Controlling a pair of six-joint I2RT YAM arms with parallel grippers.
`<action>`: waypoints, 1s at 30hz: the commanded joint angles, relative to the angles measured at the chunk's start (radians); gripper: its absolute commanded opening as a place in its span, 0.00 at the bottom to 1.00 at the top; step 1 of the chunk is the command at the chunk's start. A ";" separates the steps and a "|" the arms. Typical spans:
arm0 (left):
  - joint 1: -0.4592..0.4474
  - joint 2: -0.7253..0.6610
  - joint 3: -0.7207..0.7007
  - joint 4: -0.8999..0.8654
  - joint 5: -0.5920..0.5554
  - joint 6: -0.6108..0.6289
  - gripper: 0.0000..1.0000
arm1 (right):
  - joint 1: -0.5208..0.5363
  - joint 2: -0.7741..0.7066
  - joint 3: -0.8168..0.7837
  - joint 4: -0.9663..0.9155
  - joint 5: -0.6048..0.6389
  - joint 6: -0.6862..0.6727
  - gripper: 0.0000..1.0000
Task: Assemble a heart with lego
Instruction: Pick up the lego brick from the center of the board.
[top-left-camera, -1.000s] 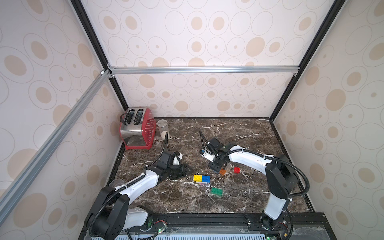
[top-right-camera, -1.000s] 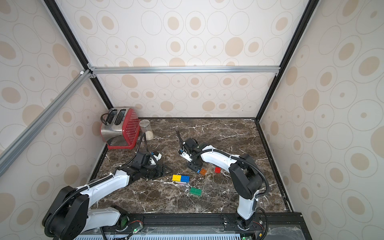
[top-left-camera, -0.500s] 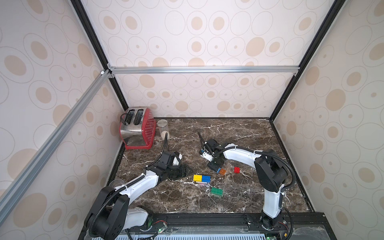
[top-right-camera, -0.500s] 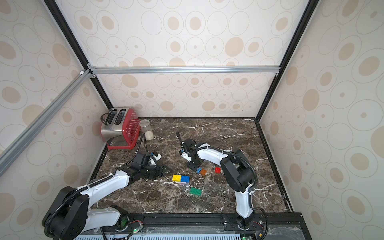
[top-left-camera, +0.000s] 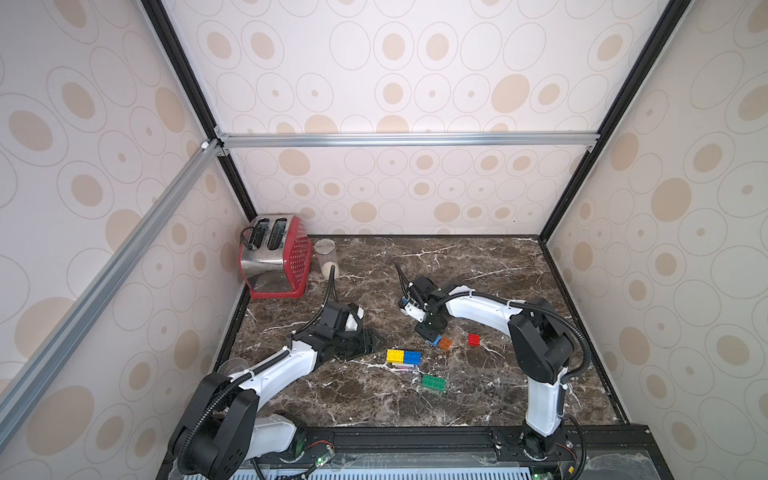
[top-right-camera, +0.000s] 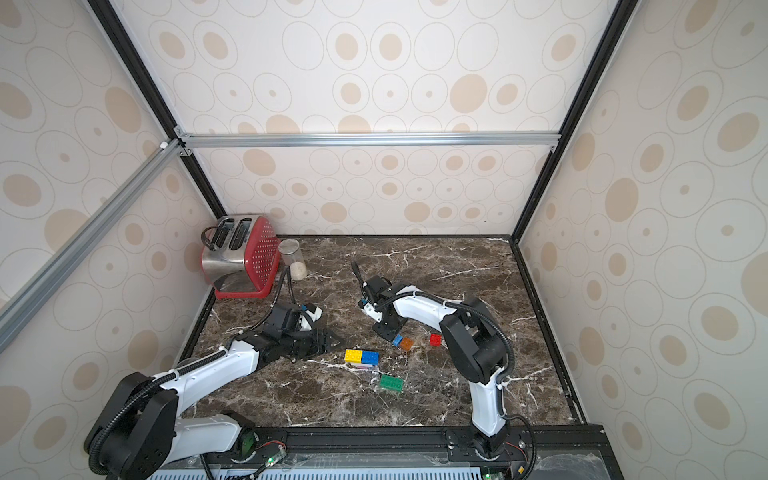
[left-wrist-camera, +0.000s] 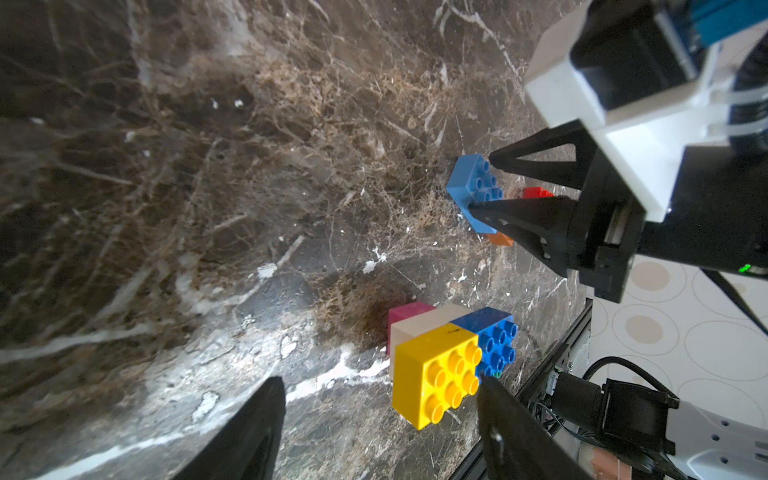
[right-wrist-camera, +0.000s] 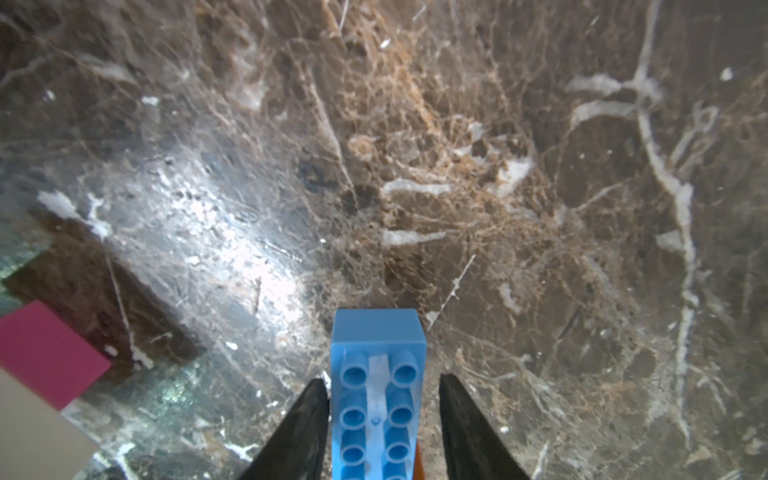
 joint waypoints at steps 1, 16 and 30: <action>-0.006 -0.007 -0.003 -0.014 -0.011 -0.001 0.73 | -0.002 0.025 0.015 -0.022 -0.025 0.002 0.44; -0.006 -0.010 -0.002 -0.024 -0.009 0.008 0.73 | -0.003 0.007 0.023 -0.031 -0.033 -0.014 0.32; -0.006 -0.045 0.014 -0.105 0.034 0.058 0.75 | 0.058 -0.200 0.035 -0.126 -0.043 -0.140 0.27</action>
